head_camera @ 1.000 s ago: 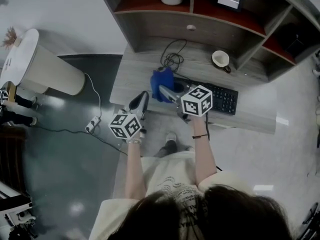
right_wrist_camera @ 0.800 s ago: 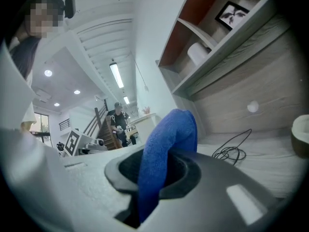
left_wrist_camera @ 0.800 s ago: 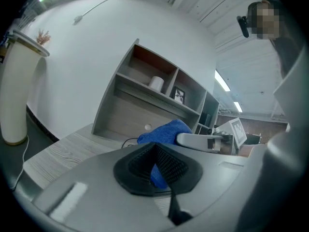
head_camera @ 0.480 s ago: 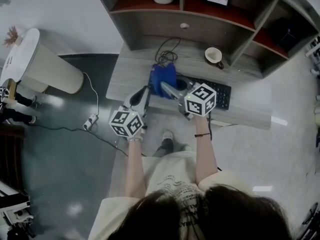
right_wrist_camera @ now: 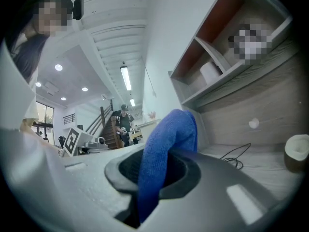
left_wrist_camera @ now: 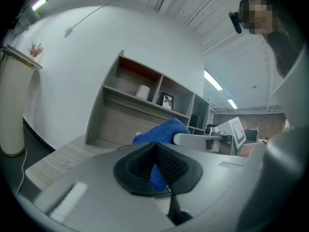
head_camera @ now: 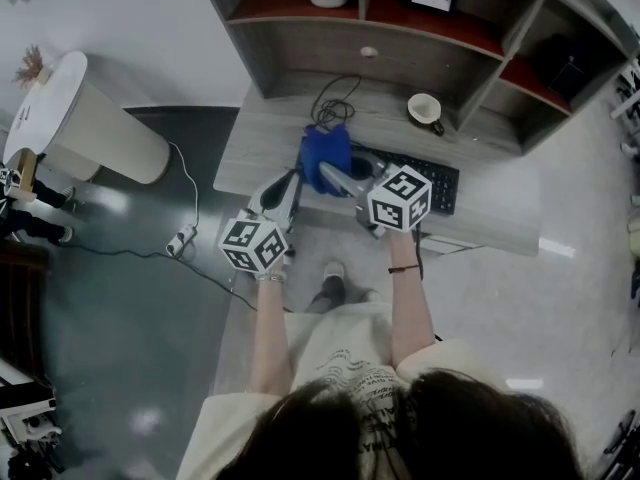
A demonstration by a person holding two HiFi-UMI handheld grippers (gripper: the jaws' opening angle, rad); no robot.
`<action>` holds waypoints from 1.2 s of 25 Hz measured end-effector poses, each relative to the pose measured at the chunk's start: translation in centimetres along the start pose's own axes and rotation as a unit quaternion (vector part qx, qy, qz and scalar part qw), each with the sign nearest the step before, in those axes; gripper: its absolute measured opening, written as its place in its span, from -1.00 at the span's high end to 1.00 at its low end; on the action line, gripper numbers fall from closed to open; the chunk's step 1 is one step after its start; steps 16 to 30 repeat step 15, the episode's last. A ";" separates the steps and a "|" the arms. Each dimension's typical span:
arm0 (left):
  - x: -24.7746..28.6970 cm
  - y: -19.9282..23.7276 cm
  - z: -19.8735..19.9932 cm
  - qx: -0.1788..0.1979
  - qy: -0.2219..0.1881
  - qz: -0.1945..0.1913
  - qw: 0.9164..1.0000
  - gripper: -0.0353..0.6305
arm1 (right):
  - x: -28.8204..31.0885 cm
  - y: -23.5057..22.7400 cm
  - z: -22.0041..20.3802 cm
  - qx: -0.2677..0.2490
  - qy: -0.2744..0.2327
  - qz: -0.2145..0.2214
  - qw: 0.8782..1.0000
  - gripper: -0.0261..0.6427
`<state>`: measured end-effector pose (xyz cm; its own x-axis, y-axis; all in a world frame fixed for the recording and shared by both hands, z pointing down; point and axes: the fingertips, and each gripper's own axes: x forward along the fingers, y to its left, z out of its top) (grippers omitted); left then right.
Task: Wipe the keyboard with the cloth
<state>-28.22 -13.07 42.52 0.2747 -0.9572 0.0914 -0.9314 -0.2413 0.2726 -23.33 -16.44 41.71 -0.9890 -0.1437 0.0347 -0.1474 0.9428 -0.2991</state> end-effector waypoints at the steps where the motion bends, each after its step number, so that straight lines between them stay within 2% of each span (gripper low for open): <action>1: -0.1 -0.1 0.1 0.001 0.000 -0.001 1.000 0.88 | -0.1 0.1 0.1 -0.001 -0.001 0.001 1.000 0.74; 30: -1.2 -0.1 0.8 0.011 -0.009 0.003 1.000 0.88 | -0.1 1.1 0.5 -0.008 -0.010 0.004 1.000 0.75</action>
